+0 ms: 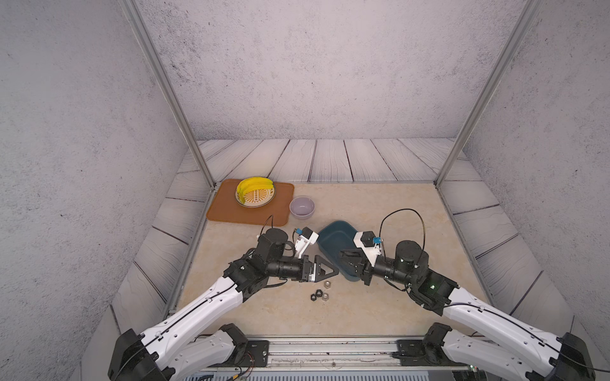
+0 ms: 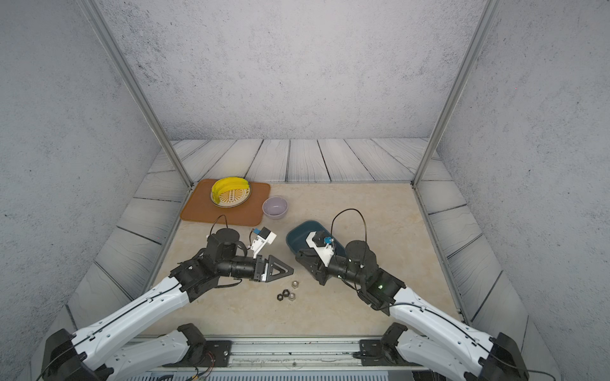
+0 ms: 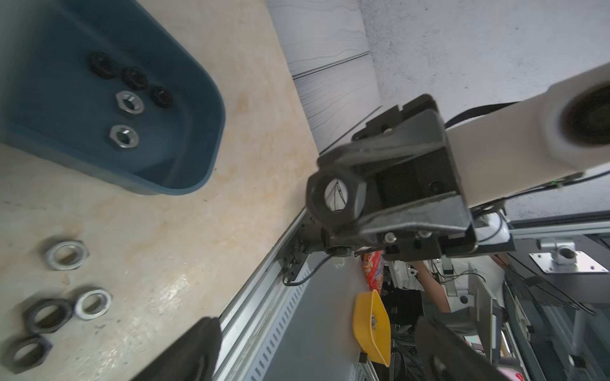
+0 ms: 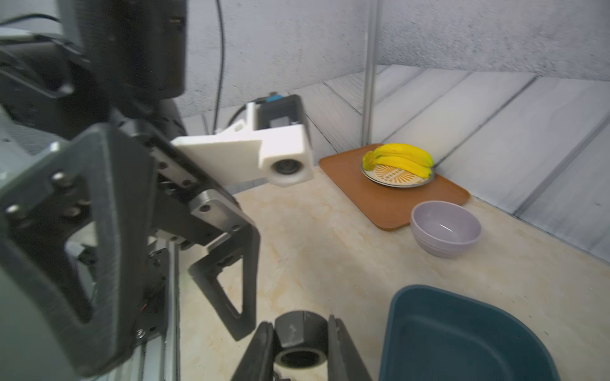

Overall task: Put the nuts on the desktop into the storage box
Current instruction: Pick up the nut from the center of the board, then place the nut in the storage box.

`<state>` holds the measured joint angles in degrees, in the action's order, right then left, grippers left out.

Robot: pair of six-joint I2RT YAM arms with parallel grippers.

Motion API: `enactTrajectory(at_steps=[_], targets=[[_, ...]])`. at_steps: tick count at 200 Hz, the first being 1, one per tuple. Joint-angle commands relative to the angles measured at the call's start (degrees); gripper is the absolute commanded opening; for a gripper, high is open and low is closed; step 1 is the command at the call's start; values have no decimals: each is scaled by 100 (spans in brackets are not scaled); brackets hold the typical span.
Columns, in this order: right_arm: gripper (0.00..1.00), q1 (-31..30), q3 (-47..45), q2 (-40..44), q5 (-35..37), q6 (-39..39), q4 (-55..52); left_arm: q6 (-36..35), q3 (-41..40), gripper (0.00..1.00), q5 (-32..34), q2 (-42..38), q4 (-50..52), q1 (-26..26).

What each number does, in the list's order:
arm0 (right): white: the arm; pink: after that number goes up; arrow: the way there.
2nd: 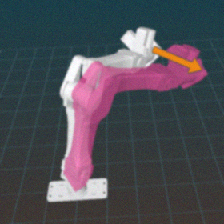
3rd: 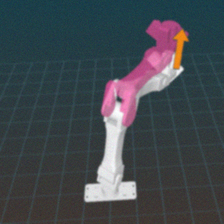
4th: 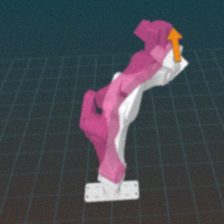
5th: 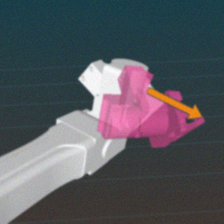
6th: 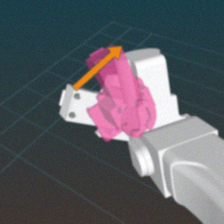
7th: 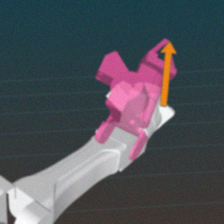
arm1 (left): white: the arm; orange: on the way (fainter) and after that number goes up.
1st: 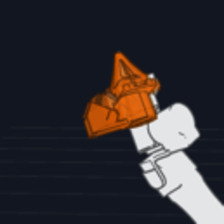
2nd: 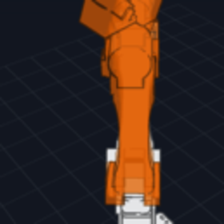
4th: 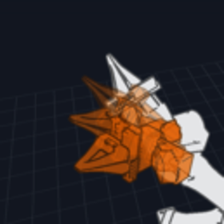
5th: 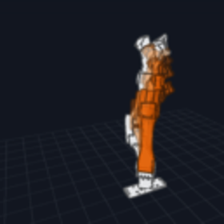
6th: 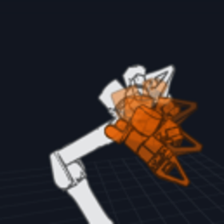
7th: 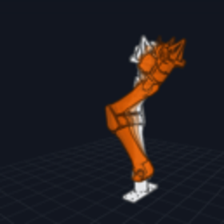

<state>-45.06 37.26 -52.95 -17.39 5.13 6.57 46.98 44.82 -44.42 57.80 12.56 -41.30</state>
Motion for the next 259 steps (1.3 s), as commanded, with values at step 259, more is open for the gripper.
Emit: enactTrajectory(at_steps=[259], targets=[[5, 603, 3980, -5062, 2705, 476, -4908, -1332, 529, 98, 1980, 999, 3025, -27]])
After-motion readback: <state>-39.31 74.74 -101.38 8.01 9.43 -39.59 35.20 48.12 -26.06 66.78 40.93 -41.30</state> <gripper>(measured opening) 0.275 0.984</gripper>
